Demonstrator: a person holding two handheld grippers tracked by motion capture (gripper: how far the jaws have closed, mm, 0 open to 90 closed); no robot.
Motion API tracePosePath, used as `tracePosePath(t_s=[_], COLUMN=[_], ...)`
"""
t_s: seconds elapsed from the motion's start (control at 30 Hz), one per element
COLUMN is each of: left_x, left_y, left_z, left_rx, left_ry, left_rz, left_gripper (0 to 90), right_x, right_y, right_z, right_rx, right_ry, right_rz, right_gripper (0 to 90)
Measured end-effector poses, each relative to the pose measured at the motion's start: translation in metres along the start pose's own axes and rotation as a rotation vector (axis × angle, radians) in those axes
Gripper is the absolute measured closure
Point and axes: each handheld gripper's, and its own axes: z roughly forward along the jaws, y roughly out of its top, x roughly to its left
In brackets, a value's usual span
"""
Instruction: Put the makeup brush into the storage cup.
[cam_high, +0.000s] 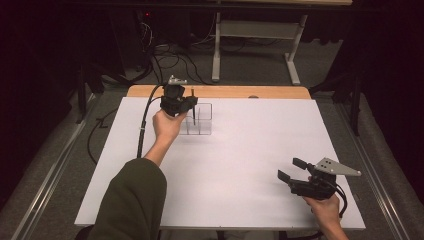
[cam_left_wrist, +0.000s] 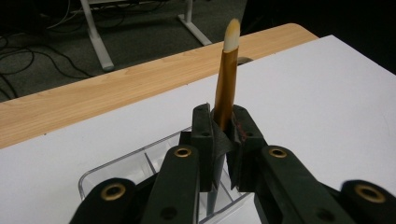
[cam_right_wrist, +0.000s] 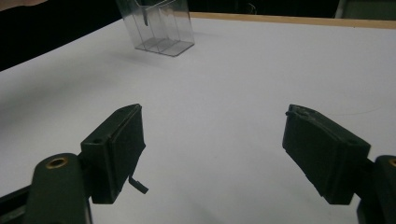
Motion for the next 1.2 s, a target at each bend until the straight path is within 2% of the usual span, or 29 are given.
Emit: tracePosePath(t_s=[0.27,0.33,0.37,0.4,0.43,0.47,0.63,0.7,0.73,0.8,1.2], left_x=[-0.001,-0.001,-0.001,-0.002,-0.002,-0.002,-0.002,-0.002,-0.003,-0.003,-0.003], left_y=[-0.001,-0.001,-0.001,-0.001,-0.001,-0.002,-0.003,-0.003,-0.003,-0.002,-0.006], left_z=[0.002,0.003,0.003,0.003,0.004,0.002,-0.003,-0.007,-0.009,-0.013,-0.027], left_rx=[0.015,0.023,0.027,0.033,0.039,0.036,0.011,-0.004,-0.016,-0.033,-0.066], left_ry=[-0.01,-0.016,-0.015,-0.015,-0.014,-0.007,-0.003,0.012,0.031,0.044,0.019], left_rz=[0.004,0.003,0.005,0.006,0.007,0.012,0.009,0.011,0.014,0.014,0.01], left_gripper=[79.1,72.9,61.6,57.1,57.1,49.8,41.3,36.2,36.2,33.0,29.8], right_x=[0.0,0.0,0.0,0.0,0.0,-0.001,0.0,0.001,0.0,0.0,0.001], right_y=[0.0,0.0,0.0,0.0,0.0,0.0,0.0,0.0,0.0,0.0,0.001], right_z=[0.0,0.0,0.0,0.0,0.0,0.0,0.0,0.0,0.0,0.0,-0.001], right_rx=[0.002,0.001,0.0,0.001,0.001,0.001,-0.001,-0.002,-0.002,0.0,-0.005], right_ry=[-0.002,-0.001,-0.001,-0.001,-0.001,-0.001,0.0,0.0,0.0,-0.001,-0.002], right_rz=[0.006,0.004,0.003,0.007,0.007,0.005,-0.001,0.0,0.001,0.001,-0.001], right_gripper=[22.1,22.1,22.1,22.1,22.1,22.1,22.1,22.1,22.1,22.1,22.1])
